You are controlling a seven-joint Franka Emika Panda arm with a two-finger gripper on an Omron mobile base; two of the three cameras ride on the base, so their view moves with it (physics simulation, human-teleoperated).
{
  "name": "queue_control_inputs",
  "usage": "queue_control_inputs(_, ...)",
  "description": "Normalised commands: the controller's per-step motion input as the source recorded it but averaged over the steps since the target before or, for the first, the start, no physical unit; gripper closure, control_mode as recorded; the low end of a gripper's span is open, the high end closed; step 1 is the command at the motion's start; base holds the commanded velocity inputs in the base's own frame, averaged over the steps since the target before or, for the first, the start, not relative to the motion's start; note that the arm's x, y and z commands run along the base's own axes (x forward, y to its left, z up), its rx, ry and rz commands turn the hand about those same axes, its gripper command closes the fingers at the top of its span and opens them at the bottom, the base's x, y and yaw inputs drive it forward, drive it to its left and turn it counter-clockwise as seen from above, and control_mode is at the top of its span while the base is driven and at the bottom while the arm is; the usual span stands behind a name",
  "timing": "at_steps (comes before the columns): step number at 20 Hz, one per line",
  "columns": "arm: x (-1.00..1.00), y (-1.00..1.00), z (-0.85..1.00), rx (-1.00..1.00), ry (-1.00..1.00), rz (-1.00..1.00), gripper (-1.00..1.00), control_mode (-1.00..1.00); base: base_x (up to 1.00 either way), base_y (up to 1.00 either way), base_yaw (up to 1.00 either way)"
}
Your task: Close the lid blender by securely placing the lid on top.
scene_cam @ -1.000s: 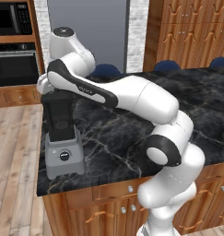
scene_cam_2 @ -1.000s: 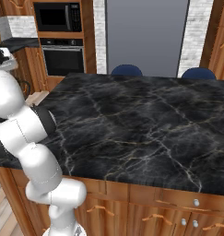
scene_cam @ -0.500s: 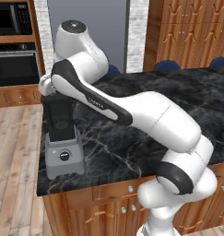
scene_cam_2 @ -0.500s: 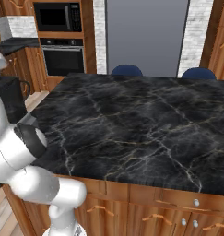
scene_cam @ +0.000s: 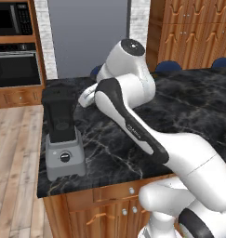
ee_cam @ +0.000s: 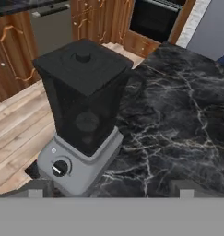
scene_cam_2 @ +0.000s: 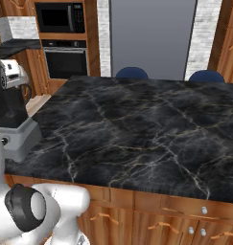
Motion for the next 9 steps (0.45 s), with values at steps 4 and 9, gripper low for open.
queue_control_inputs(4,-0.03,-0.98,-0.13,0.01,-0.09,0.0,-1.0,-1.0,0.0,0.0,0.0)
queue_control_inputs(9,0.04,-0.45,-0.06,0.0,0.0,0.0,-1.0,-1.0,0.0,0.0,0.0)
